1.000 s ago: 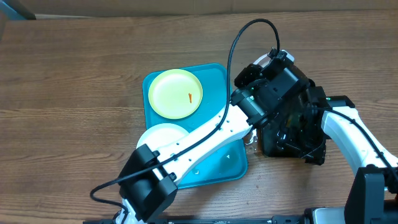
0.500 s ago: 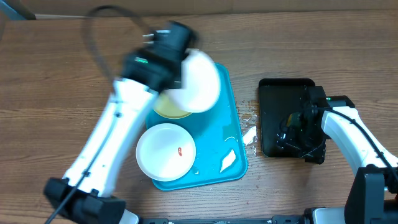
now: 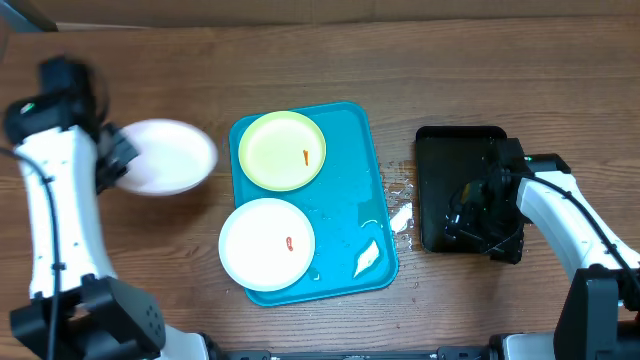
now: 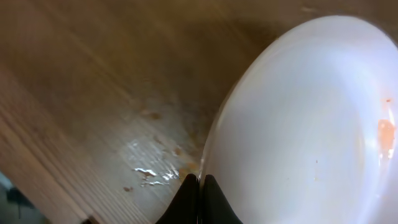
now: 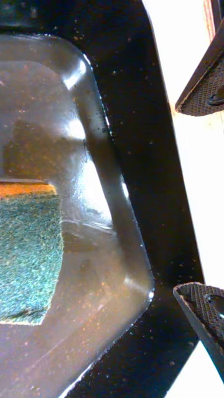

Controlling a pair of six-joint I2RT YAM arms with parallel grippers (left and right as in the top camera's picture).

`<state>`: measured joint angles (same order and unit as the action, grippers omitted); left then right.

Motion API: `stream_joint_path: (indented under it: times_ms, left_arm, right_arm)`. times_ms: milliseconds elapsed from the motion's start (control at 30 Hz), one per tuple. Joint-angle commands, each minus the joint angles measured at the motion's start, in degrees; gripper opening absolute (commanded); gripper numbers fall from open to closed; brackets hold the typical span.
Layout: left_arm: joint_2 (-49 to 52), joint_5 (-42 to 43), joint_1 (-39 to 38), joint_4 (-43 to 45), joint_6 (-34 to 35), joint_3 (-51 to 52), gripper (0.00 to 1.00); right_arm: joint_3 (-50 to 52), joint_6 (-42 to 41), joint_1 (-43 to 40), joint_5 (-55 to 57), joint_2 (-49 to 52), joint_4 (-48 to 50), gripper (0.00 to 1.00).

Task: Clean dirty plates on tray and stack at the side
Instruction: 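Carry the white plate left and set it on the table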

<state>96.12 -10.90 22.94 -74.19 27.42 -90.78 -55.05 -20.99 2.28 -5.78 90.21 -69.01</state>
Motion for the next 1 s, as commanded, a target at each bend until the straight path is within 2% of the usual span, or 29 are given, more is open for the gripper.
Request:
stream_joint_path:
  times_ms: [0,200,400,467,500,533,567,733,867,967]
  left_arm:
    - [-0.9,5.1,7.2,4.5,1.6,8.0,0.04]
    - [-0.9,6.5,15.4,14.0,1.1,17.1,0.04]
    - [-0.9,6.5,16.3,16.3,-5.0,17.5,0.06]
    - [-0.9,6.5,16.3,15.8,-5.5,17.5,0.21]
    - [-0.9,6.5,16.3,15.6,-5.4,17.5,0.32]
    - [-0.9,6.5,16.2,15.5,-5.4,17.5,0.5]
    - [-0.9,6.6,16.2,15.4,-5.4,17.5,0.59]
    - [-1.0,14.4,16.2,10.5,-5.7,13.3,0.63]
    - [-1.2,26.2,13.9,4.6,-12.1,5.3,0.59]
    - [-2.1,28.7,9.2,-1.0,-16.5,-0.7,0.59]
  right_arm:
    - [-0.1,0.1,-0.2,-0.4,-0.2,0.1,0.87]
    - [-0.1,0.0,-0.2,-0.4,-0.2,0.1,0.87]
    - [-0.1,0.0,-0.2,-0.4,-0.2,1.0,0.87]
    - [-0.1,0.0,-0.2,-0.4,-0.2,1.3,0.87]
    - [-0.1,0.0,-0.2,-0.4,-0.2,1.2,0.87]
    - [-0.1,0.0,-0.2,-0.4,-0.2,1.2,0.87]
    - [-0.1,0.0,-0.2,-0.4,-0.2,1.2,0.87]
    - [-0.1,0.0,-0.2,-0.8,-0.2,1.3,0.87]
    - [-0.4,0.1,-0.2,-0.8,-0.2,3.0,0.87]
    - [-2.0,0.1,-0.2,-1.0,-0.2,4.2,0.87]
